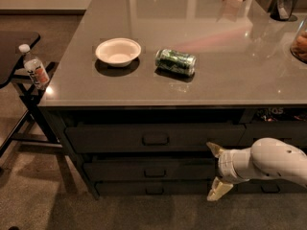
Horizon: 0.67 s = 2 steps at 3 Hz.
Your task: Open middle drawer
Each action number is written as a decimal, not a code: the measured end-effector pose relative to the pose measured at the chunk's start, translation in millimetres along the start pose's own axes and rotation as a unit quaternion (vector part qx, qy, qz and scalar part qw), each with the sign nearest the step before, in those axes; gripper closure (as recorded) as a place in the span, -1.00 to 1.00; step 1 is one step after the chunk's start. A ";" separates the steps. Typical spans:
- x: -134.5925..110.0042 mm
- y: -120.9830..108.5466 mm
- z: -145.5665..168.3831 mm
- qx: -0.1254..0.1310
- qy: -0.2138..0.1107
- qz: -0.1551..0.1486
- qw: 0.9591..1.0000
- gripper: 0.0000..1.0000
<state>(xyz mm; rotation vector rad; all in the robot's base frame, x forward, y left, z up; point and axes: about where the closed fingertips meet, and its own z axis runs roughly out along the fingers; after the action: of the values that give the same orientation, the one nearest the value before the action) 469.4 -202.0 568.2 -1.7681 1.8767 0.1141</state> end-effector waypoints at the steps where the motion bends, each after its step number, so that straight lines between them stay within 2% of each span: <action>1: -0.4 0.3 0.1 0.000 0.000 0.000 1.000 -1.00; 2: -0.7 9.0 20.7 -0.017 -0.008 -0.003 1.000 -1.00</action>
Offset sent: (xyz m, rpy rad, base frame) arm -0.0031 0.0223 -0.0462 0.0287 0.0580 0.0530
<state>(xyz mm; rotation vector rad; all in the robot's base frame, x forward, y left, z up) 467.7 -191.5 548.3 -1.7889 1.8688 0.1576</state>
